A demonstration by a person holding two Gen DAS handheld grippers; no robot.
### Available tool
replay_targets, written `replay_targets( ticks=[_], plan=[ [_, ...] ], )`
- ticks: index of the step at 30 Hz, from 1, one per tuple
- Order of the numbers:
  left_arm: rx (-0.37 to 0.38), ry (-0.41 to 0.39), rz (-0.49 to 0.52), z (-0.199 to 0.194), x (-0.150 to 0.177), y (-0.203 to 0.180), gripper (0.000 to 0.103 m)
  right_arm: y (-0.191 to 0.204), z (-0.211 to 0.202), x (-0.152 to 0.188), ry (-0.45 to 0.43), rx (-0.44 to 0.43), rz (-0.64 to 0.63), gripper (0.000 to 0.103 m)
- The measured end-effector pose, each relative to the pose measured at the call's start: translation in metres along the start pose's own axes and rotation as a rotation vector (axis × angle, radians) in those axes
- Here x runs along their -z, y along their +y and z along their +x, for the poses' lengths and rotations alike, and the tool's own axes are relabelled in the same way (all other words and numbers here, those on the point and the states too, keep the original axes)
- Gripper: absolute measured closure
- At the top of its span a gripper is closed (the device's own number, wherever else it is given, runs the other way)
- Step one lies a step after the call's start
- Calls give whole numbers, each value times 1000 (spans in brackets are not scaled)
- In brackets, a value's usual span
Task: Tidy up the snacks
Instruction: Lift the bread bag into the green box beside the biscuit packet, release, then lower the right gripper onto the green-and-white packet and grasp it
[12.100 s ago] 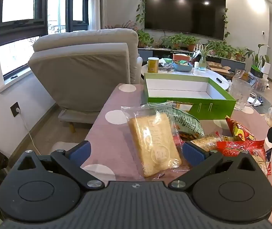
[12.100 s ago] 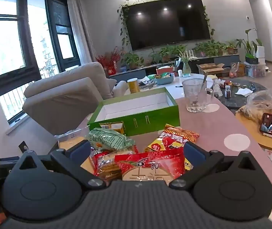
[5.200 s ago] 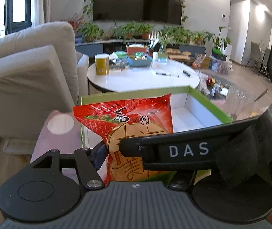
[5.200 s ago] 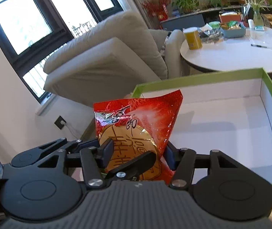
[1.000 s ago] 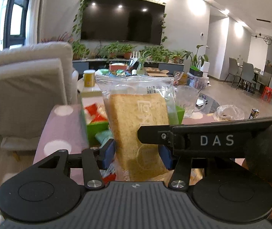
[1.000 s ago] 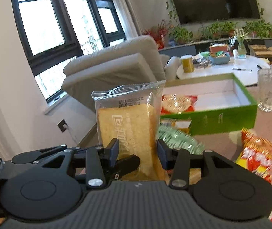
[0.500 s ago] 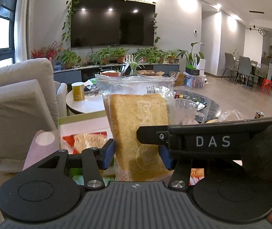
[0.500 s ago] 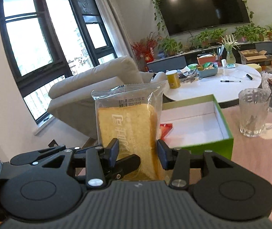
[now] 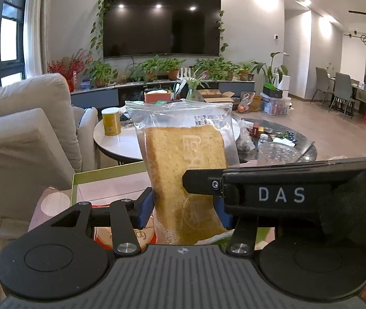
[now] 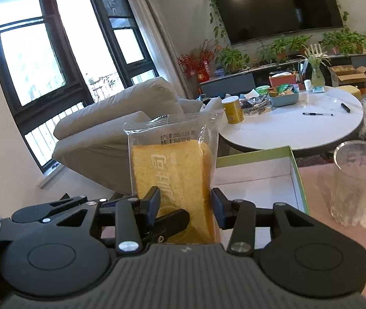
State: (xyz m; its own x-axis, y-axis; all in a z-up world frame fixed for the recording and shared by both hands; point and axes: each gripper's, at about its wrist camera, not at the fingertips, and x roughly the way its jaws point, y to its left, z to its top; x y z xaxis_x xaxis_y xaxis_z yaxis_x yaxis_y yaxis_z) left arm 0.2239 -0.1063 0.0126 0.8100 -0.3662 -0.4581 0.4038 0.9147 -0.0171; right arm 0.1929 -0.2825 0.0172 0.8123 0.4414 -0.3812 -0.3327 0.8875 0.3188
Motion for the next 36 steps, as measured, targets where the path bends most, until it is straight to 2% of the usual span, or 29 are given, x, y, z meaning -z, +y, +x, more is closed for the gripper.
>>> replay_targets(
  ticks=[9, 15, 19, 21, 23, 25, 31, 36],
  plan=[
    [25, 70, -26, 43, 3, -4, 55, -24, 22, 2, 37, 37, 22, 58],
    [16, 124, -26, 66, 8, 0, 55, -33, 35, 7, 74, 66, 25, 58],
    [20, 175, -23, 73, 15, 0, 55, -34, 42, 13, 119, 72, 38, 58],
    [21, 185, -15, 72, 18, -1, 50, -33, 45, 15, 154, 101, 50, 58],
    [11, 184, -8, 68, 20, -2, 39, -33, 45, 16, 171, 144, 53, 58],
    [-16, 166, 9, 61, 20, -2, 35, -32, 40, 15, 158, 172, 48, 58],
    [-46, 109, -37, 27, 13, 12, 33, -25, 12, 8, 110, 174, 44, 58],
    [-79, 32, -47, -14, 7, 21, 27, -9, -10, 0, 67, 150, 8, 58]
  ],
)
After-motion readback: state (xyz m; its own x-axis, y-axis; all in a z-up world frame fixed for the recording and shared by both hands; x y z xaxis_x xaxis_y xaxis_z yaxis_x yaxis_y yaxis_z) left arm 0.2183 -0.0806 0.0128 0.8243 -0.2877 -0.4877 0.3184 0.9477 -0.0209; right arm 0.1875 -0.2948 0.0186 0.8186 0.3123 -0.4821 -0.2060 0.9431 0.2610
